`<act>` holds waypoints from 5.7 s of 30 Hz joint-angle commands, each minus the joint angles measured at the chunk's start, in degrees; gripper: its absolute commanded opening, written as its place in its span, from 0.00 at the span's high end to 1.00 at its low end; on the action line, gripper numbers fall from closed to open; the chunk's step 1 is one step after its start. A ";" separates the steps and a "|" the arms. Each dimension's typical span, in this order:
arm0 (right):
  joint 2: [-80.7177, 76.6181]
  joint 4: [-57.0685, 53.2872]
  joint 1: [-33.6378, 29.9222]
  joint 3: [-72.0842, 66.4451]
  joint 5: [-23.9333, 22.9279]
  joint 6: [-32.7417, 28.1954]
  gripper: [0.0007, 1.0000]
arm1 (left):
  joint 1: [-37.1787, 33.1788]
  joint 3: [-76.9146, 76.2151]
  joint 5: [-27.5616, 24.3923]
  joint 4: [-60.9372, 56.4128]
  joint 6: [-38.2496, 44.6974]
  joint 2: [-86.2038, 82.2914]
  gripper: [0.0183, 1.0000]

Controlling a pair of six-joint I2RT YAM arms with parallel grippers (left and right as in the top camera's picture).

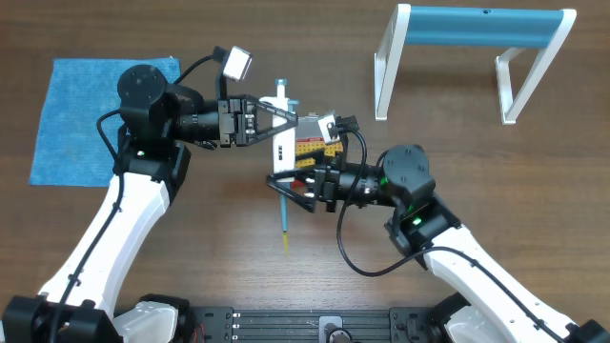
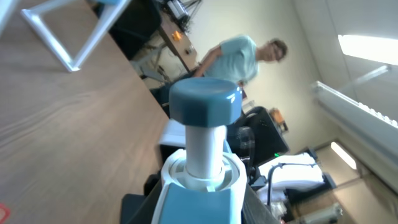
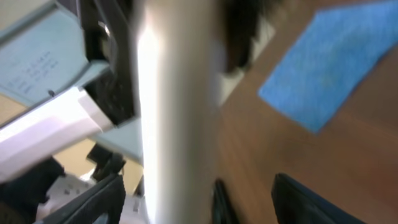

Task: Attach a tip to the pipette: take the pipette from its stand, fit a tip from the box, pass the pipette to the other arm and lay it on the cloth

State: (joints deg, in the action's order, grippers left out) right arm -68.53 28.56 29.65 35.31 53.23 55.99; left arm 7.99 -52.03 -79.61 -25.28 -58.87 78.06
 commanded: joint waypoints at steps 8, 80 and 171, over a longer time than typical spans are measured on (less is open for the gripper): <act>1.77 -3.56 -27.67 0.26 27.52 -0.66 0.23 | -7.08 -1.92 34.03 37.70 21.42 -0.46 0.99; 9.88 -53.92 -34.80 1.90 -48.04 -18.29 0.22 | -30.18 -89.61 83.67 100.08 77.79 70.60 0.99; 45.27 -51.15 -26.12 -6.78 -53.79 -46.69 0.22 | -17.66 -36.63 67.34 112.80 51.95 -28.22 0.07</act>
State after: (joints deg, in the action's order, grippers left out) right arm -26.83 -22.74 3.09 31.11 0.45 14.04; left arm -9.96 -96.55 -8.71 91.07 2.24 61.78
